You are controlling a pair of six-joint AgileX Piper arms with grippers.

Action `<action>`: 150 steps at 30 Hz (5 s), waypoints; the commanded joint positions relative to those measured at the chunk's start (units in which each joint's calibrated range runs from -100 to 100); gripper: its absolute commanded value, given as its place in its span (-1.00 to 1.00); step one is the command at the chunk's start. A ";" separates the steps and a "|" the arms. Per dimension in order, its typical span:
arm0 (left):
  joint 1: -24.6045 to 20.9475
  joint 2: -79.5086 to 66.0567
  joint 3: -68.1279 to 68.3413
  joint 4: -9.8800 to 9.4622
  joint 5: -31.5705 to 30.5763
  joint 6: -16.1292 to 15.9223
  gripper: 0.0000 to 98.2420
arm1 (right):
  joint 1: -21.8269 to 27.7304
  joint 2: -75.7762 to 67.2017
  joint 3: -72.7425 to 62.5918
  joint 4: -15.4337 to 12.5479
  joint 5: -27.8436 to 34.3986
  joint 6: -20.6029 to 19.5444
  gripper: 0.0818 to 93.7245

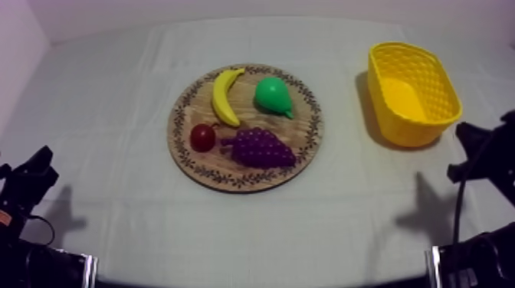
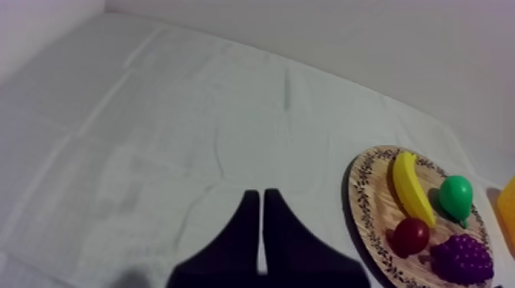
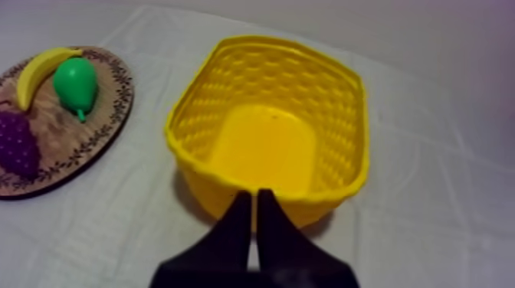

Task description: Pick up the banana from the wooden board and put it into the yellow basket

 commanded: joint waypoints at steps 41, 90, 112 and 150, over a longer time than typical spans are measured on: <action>0.00 -0.03 0.03 -0.02 0.00 -0.01 -1.00 | -24.30 81.08 -93.96 12.83 39.91 -26.24 -0.99; 0.00 -0.03 0.03 -0.02 0.00 -0.01 -1.00 | -31.68 114.83 -126.19 12.13 56.74 -30.40 0.61; 0.00 -0.03 0.03 -0.02 0.00 -0.01 -1.00 | -29.69 127.27 -138.81 9.95 58.38 -29.09 0.66; 0.00 -0.03 0.03 -0.02 0.00 -0.01 -1.00 | -29.27 139.64 -141.14 8.78 53.68 -28.87 0.13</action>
